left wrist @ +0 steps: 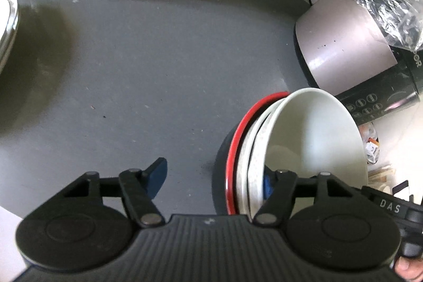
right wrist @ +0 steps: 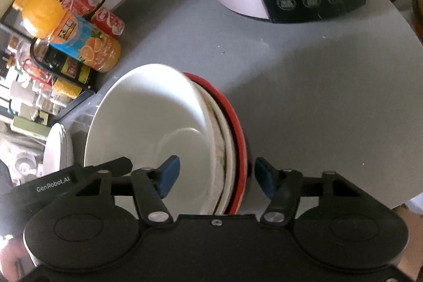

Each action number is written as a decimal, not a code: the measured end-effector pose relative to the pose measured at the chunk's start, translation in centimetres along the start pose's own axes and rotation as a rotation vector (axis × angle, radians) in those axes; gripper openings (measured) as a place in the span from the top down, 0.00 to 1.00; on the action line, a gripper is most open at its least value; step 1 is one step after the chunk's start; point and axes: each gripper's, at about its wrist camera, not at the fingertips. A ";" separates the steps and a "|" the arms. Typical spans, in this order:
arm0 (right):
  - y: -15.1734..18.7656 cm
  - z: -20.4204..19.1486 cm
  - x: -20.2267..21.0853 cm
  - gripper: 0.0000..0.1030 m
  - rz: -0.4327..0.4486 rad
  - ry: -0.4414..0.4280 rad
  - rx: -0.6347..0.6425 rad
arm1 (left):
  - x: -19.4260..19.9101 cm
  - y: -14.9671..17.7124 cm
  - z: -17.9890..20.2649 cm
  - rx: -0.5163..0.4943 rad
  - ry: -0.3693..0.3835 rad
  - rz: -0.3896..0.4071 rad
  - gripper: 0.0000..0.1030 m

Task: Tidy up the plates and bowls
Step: 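Close both tools on the rim of the red bowl stack, then carry the bowl stack with both tools over the white plate stack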

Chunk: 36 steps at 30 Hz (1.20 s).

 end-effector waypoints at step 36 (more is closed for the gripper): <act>1.2 -1.0 0.3 0.70 0.035 -0.021 -0.038 | 1.1 -2.0 -1.6 -0.023 0.104 -0.047 0.71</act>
Point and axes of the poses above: each gripper's, at about its wrist camera, not at the fingertips, and x roughly against the way its jaws point, z to its right, y to its underside, and after that the axes turned 12 degrees about z, right-handed
